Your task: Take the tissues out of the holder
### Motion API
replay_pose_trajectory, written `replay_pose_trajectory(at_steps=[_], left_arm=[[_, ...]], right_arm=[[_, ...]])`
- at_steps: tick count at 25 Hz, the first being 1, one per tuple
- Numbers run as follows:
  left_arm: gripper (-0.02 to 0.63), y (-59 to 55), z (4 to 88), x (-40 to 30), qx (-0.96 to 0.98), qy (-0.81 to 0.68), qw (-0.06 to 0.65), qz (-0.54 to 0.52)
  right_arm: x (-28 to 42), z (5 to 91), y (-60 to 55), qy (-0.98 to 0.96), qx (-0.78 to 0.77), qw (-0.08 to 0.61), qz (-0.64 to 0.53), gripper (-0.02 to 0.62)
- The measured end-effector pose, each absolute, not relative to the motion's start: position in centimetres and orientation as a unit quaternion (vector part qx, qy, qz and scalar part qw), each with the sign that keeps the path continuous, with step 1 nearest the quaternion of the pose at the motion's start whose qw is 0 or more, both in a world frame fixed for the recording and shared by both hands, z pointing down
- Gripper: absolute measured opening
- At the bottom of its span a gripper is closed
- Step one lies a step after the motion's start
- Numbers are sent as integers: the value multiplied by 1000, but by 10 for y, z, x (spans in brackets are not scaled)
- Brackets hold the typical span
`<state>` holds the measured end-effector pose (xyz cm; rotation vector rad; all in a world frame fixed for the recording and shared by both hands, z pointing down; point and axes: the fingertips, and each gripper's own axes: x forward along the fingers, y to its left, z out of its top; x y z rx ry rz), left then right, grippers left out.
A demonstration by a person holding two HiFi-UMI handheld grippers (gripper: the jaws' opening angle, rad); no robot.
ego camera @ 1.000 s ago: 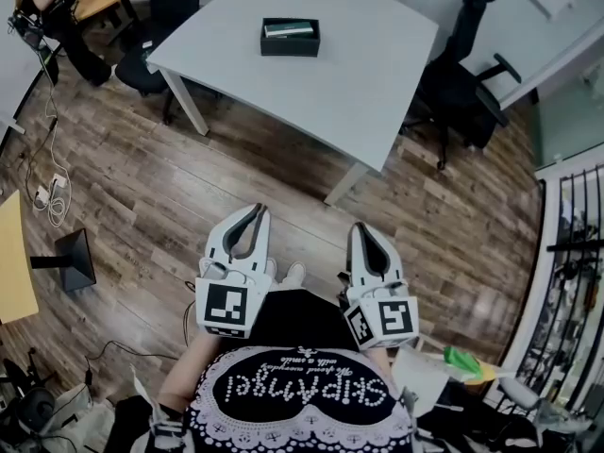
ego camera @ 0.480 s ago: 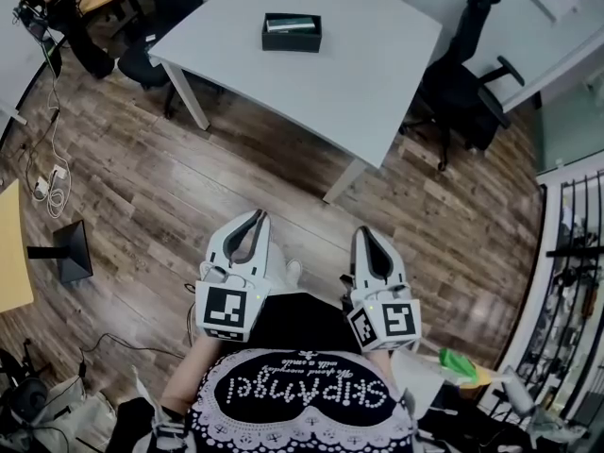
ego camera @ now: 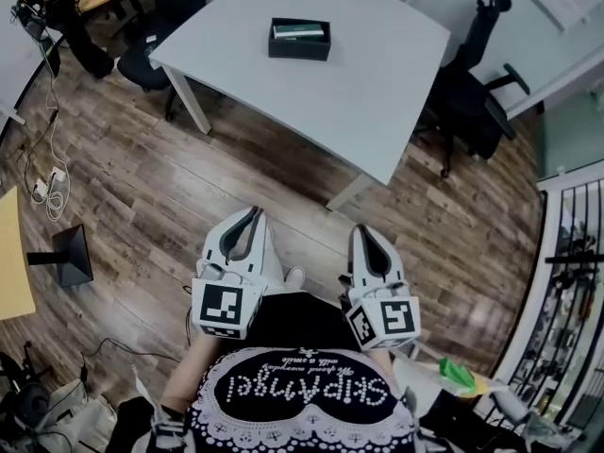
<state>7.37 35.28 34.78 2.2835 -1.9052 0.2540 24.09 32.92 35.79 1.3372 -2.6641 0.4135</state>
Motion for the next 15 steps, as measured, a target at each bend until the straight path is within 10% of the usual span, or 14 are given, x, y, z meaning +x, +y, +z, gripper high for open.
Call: replay_pose_trajectory(at_steps=[15], left_arm=[[35, 249, 330, 2, 789, -606, 72, 67]], right_arm=[[162, 341, 231, -872, 470, 52, 126, 35]])
